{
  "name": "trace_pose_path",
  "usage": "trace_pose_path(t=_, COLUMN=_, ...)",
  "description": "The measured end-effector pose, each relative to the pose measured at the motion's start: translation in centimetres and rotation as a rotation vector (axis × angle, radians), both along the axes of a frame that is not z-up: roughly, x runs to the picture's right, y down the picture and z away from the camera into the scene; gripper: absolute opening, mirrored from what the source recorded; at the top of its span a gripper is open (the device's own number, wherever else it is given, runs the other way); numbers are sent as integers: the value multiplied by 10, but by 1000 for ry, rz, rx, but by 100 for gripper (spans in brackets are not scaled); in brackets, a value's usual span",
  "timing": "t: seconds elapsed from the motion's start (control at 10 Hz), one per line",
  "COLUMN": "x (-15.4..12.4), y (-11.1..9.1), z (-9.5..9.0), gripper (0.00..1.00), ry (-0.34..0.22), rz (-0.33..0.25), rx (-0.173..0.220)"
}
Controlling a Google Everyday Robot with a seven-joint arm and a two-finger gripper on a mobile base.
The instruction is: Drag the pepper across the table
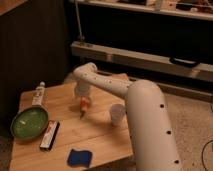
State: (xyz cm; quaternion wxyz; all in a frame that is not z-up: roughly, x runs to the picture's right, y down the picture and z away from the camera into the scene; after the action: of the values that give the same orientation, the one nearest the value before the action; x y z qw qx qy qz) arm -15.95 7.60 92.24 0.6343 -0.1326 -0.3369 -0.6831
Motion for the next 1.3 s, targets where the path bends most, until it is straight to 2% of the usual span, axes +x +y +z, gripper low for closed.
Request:
trace_pose_path(t=0.2, x=2, y=4, z=2, gripper=76, ry=15, rz=-17, rx=-9)
trace_pose_path(t=0.4, x=2, y=8, z=4, gripper=59, ry=26, rz=-39, rx=-15)
trace_pose_path(t=0.5, x=1, y=9, z=5, gripper=54, ry=32, rz=-53, rx=-17)
trace_pose_path(t=0.9, x=3, y=14, z=10, gripper=53, ry=69, rz=-116, rx=-33)
trace_pose_path(t=1.3, x=-8, y=15, z=11, gripper=52, ry=95, rz=-183, rx=-32)
